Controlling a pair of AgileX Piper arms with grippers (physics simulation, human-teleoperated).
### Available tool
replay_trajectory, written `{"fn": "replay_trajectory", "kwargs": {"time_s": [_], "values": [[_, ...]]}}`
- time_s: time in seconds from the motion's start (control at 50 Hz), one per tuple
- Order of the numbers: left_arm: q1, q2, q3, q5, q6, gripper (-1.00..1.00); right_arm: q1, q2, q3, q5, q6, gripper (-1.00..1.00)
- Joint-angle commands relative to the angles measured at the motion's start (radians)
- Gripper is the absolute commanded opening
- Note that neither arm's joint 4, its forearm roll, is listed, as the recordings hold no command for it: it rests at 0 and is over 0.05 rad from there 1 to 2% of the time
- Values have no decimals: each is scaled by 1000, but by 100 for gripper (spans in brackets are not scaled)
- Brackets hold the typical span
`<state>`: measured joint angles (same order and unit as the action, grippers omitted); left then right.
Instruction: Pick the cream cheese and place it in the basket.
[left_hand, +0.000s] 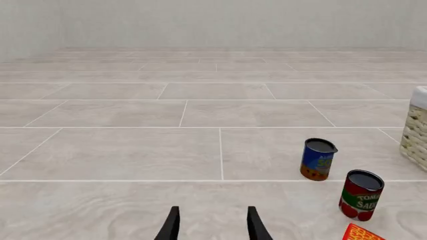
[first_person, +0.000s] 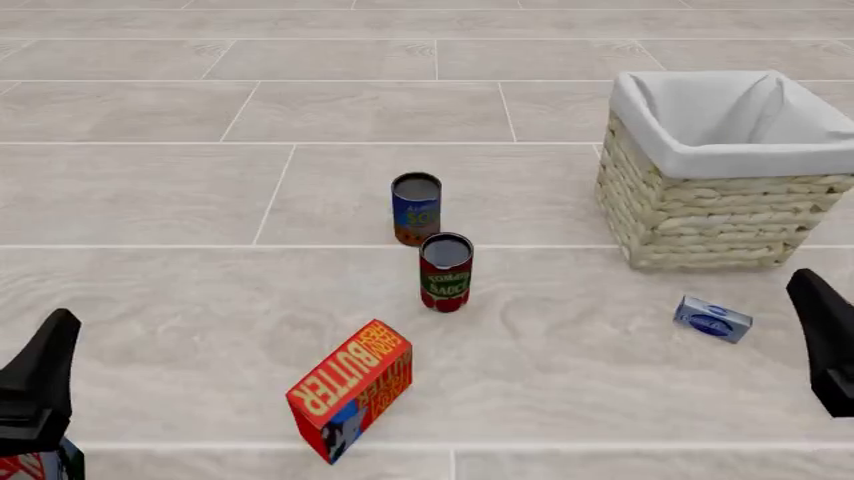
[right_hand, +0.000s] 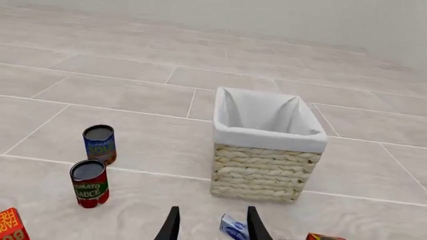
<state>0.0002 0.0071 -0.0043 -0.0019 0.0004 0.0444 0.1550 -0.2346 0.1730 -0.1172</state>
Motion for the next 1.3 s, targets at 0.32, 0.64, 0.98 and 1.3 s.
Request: {"fn": "replay_trajectory", "kwargs": {"time_s": [0.32, 0.64, 0.98, 1.3], "values": [[0, 0, 0, 0, 0, 100, -2, 226, -204, 221, -160, 100], [0, 0, 0, 0, 0, 100, -6, 413, -211, 216, -289, 100], [0, 0, 0, 0, 0, 100, -83, 604, -208, 194, -422, 100], [0, 1, 0, 0, 0, 100, -174, 766, -265, 173, -530, 100]]}}
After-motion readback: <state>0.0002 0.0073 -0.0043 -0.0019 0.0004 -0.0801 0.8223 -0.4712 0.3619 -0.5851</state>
